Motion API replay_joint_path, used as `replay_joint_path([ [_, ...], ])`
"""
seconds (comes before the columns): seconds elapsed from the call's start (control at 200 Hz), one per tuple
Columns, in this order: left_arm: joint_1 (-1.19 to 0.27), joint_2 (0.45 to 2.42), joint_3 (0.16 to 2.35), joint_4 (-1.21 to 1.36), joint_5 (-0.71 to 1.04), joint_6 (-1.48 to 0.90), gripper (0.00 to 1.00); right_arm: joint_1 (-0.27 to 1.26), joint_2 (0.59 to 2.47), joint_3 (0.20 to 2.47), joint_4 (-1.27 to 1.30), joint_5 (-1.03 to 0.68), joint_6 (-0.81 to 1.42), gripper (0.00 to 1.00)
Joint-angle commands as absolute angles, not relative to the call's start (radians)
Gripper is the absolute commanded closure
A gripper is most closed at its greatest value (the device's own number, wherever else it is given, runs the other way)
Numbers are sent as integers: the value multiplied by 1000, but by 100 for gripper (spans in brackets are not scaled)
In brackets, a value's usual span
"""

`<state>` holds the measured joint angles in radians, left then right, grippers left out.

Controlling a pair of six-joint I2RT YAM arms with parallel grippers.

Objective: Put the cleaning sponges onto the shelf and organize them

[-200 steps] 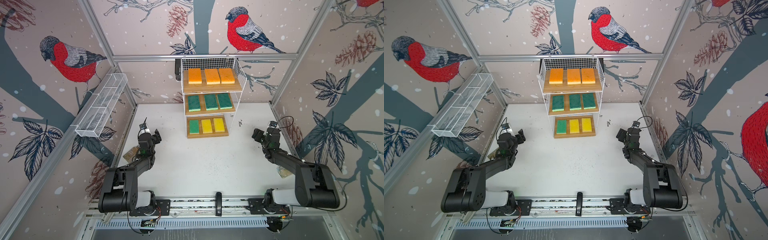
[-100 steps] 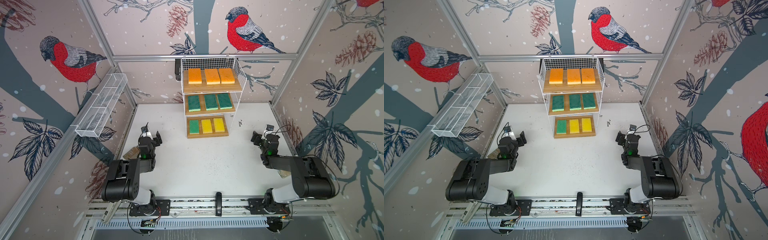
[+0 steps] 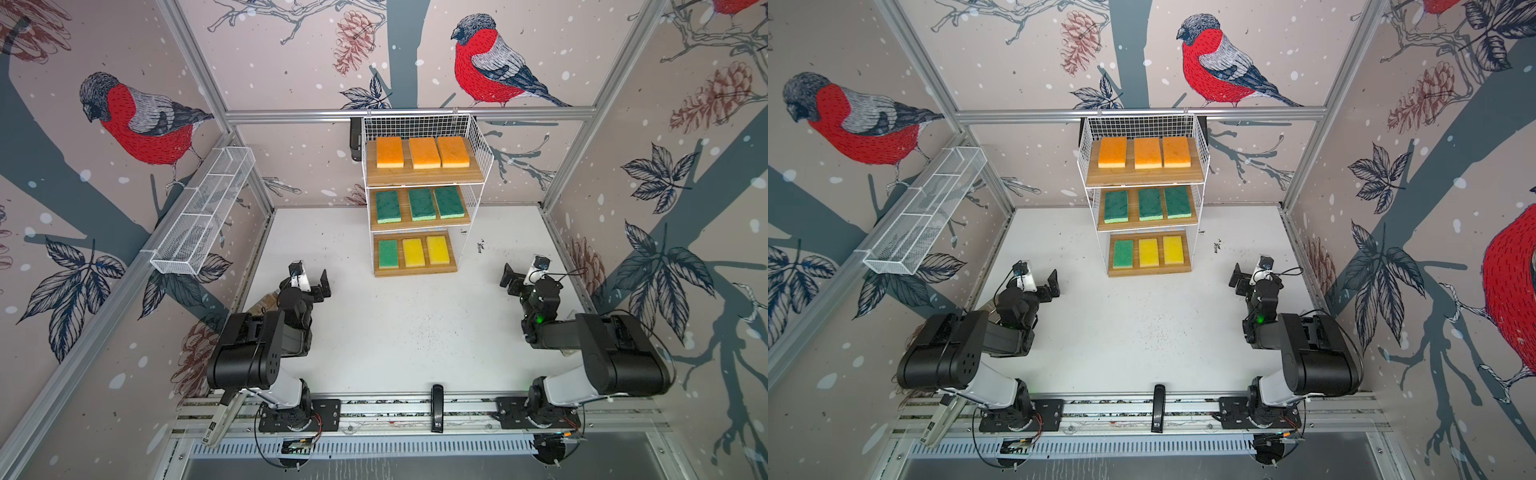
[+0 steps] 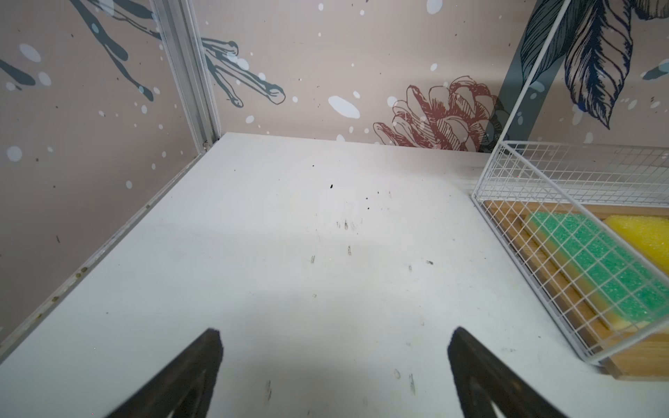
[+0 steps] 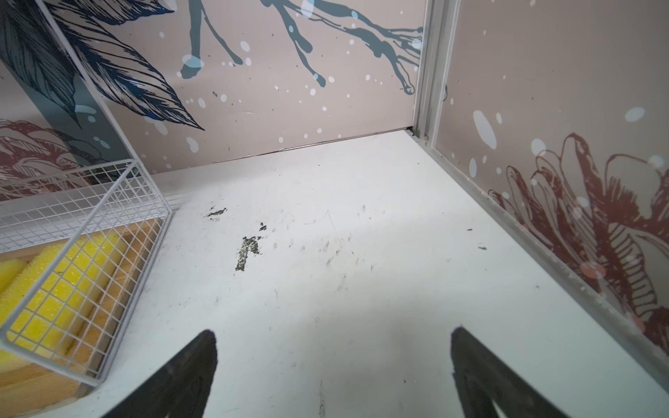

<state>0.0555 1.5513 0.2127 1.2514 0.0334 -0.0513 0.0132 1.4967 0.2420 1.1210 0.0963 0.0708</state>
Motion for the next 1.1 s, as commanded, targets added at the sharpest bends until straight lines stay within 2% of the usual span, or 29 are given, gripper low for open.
replay_joint_path([
  [0.0, 52, 1554, 221, 1322, 55, -28, 2, 9, 1501, 235, 1196, 79, 61, 0],
  [1.096, 35, 1552, 227, 1308, 21, -17, 2, 8, 1498, 232, 1198, 77, 61, 1],
])
